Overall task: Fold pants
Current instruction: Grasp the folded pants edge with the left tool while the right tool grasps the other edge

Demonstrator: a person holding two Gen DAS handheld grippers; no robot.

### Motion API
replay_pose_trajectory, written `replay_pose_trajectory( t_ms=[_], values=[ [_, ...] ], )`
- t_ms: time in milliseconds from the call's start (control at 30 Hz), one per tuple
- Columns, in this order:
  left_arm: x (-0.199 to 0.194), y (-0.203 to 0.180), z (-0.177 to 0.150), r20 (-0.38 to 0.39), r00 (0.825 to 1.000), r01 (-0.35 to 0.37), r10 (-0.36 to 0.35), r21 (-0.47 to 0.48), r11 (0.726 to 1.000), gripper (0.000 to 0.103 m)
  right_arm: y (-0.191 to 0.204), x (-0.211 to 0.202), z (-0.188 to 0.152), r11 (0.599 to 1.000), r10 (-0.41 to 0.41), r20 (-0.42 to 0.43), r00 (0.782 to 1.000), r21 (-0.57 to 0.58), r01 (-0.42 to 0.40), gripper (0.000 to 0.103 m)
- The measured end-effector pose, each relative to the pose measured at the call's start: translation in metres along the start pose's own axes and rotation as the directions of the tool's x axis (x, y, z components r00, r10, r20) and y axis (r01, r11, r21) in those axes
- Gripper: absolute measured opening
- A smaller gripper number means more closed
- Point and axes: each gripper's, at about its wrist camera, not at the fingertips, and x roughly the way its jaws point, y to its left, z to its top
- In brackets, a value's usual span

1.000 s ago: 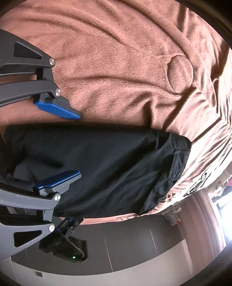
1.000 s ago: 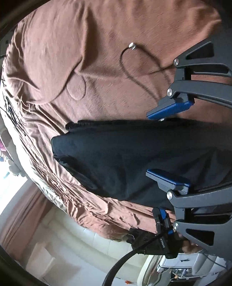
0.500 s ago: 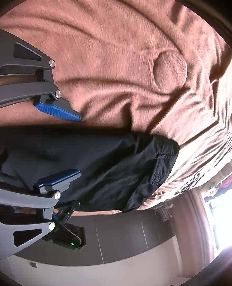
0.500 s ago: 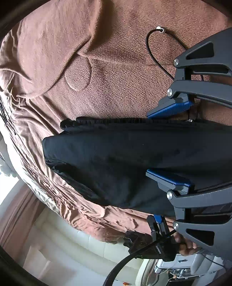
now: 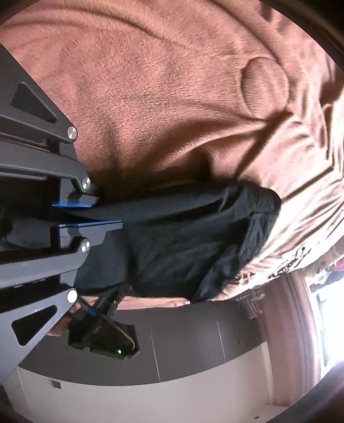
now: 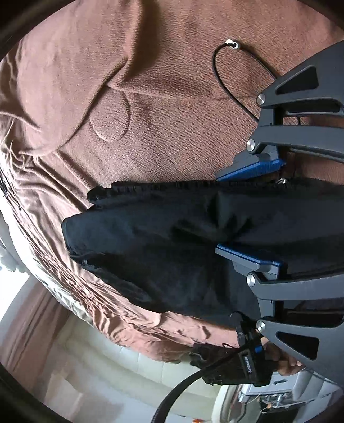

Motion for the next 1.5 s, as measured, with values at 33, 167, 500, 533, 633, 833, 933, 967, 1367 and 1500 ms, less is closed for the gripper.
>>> replay_pose_trajectory(
  t_ms=[33,167,500,533,633,833,933,967,1367,1500],
  values=[
    [-0.004,-0.001,0.0,0.005,1.0,0.0,0.0,0.002,1.0,0.007,0.0,0.0,0.0,1.0,0.003,-0.001,1.0,0.009,-0.003,0.043],
    [-0.018,0.002,0.0,0.013,1.0,-0.001,0.001,0.002,1.0,0.007,0.01,-0.002,-0.006,1.0,0.001,-0.007,1.0,0.013,-0.001,0.039],
    [-0.057,0.014,-0.005,0.027,0.998,-0.061,0.061,-0.006,0.998,0.007,0.029,0.011,-0.024,0.998,0.064,-0.052,0.997,0.021,-0.063,0.036],
    [-0.058,0.016,-0.004,0.025,0.998,-0.066,0.066,-0.007,0.998,0.007,0.028,0.012,-0.025,0.997,0.072,-0.057,0.996,0.021,-0.071,0.036],
    [-0.056,0.015,0.001,0.013,0.995,-0.102,0.102,-0.007,0.995,0.008,0.029,0.016,-0.023,0.997,0.075,-0.064,0.995,0.015,-0.074,0.036],
    [-0.038,0.013,0.013,0.001,0.991,-0.136,0.136,0.001,0.991,0.033,0.016,0.013,-0.008,0.997,0.076,-0.025,0.997,0.034,-0.075,0.06],
    [-0.03,0.014,0.022,-0.003,0.99,-0.138,0.138,-0.001,0.99,0.033,-0.001,0.016,0.002,0.992,0.109,-0.026,0.994,0.073,-0.107,0.06],
    [-0.027,0.016,0.025,-0.004,0.991,-0.132,0.132,-0.004,0.991,0.033,-0.006,0.018,0.004,0.988,0.13,-0.032,0.991,0.087,-0.127,0.06],
    [-0.006,0.03,0.069,0.008,0.997,-0.077,0.077,-0.005,0.997,0.033,-0.037,0.051,0.023,0.951,0.287,-0.095,0.953,0.149,-0.272,0.06],
    [-0.003,0.033,0.079,0.013,0.999,-0.052,0.052,0.001,0.999,0.033,-0.045,0.056,0.027,0.947,0.302,-0.092,0.949,0.146,-0.287,0.06]
  ],
)
